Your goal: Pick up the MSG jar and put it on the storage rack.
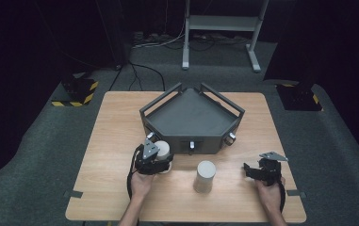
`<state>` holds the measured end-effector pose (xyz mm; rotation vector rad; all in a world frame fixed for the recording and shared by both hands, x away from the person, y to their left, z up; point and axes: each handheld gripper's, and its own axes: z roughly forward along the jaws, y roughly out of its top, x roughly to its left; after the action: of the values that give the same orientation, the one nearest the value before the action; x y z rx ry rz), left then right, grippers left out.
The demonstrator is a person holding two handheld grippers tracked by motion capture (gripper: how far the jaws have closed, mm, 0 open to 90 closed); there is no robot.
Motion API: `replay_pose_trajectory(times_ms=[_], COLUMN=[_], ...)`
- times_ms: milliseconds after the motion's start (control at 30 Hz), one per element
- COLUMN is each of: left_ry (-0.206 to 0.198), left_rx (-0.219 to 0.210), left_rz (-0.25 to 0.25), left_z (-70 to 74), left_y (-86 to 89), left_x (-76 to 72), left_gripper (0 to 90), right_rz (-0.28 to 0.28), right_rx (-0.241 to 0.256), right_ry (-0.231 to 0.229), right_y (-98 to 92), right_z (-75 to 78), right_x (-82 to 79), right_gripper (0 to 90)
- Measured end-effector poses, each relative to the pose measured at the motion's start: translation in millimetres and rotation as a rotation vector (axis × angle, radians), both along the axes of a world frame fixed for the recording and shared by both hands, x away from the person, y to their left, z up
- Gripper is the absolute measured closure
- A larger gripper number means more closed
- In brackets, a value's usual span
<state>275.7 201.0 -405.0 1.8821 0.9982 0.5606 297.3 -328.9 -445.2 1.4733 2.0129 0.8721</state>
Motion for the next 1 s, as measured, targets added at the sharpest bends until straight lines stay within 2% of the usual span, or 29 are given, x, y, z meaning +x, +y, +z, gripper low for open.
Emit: replay_pose_trajectory(times_ms=[267,433,600,767,1000], left_ry=[0.009,0.005,0.014,0.015,0.004], left_rx=[-0.006,0.012,-0.013,-0.039,-0.037], left_rz=[-0.039,-0.068,-0.103,-0.114,-0.125], left_z=[19.9,37.9,57.3,73.3,100.3], left_y=[2.0,1.6,8.3,12.5,11.7], left_x=[3.8,5.7,12.0,18.5,29.4], left_gripper=[35.0,35.0,35.0,35.0,35.0], right_rz=[0.000,-0.002,-0.002,-0.002,-0.002], right_rx=[0.000,0.001,0.001,0.001,0.001], right_ry=[0.000,0.000,0.000,0.000,0.000], right_y=[0.0,0.1,0.1,0.1,0.1], right_z=[0.0,0.0,0.0,0.0,0.0], right_x=[0.0,-0.1,-0.1,-0.1,-0.1], right_gripper=[11.5,11.6,11.7,11.6,11.7])
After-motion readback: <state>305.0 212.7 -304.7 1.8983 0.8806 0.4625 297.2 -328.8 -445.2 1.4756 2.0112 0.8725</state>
